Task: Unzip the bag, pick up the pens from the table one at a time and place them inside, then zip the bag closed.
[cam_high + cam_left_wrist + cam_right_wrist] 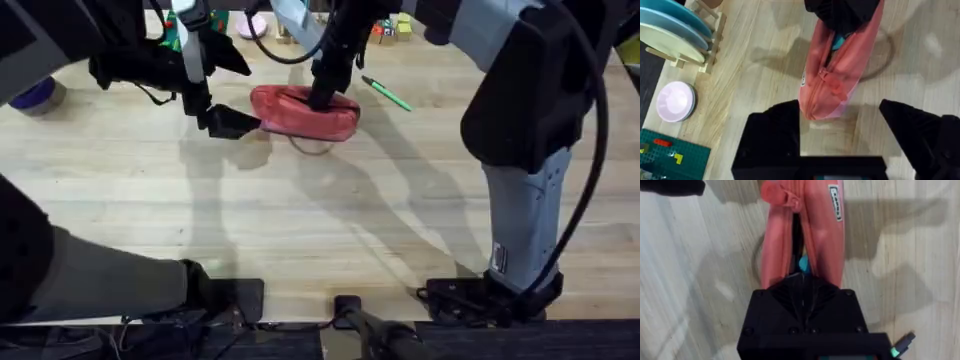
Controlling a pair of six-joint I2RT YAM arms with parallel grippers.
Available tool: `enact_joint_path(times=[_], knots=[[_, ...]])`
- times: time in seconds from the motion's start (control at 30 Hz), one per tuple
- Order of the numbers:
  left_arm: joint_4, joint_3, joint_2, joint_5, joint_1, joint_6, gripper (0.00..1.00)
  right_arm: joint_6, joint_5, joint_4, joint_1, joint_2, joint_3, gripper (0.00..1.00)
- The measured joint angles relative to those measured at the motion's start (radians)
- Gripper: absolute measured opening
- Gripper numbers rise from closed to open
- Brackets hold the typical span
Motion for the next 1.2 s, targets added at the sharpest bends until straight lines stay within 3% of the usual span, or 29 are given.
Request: enact_joint_path(times=[0.07,0.13,0.3,0.33,1.2], knots=[[0.000,0.000,0.000,0.000,0.000,0.000,0.992,0.000,0.000,0.000,0.000,0.000,0.000,0.031],[0.000,0.000,0.000,0.000,0.000,0.000,0.993,0.001,-0.001,-0.002,0.000,0.000,0.000,0.164],[0.000,0.000,0.000,0.000,0.000,0.000,0.993,0.000,0.000,-0.012,0.000,0.000,0.000,0.891],[0.000,0.000,0.000,0.000,0.000,0.000,0.993,-0.003,0.000,-0.015,0.000,0.000,0.000,0.969],[0.000,0.000,0.000,0.000,0.000,0.000,0.993,0.011,0.000,-0.031,0.002,0.000,0.003,0.996]])
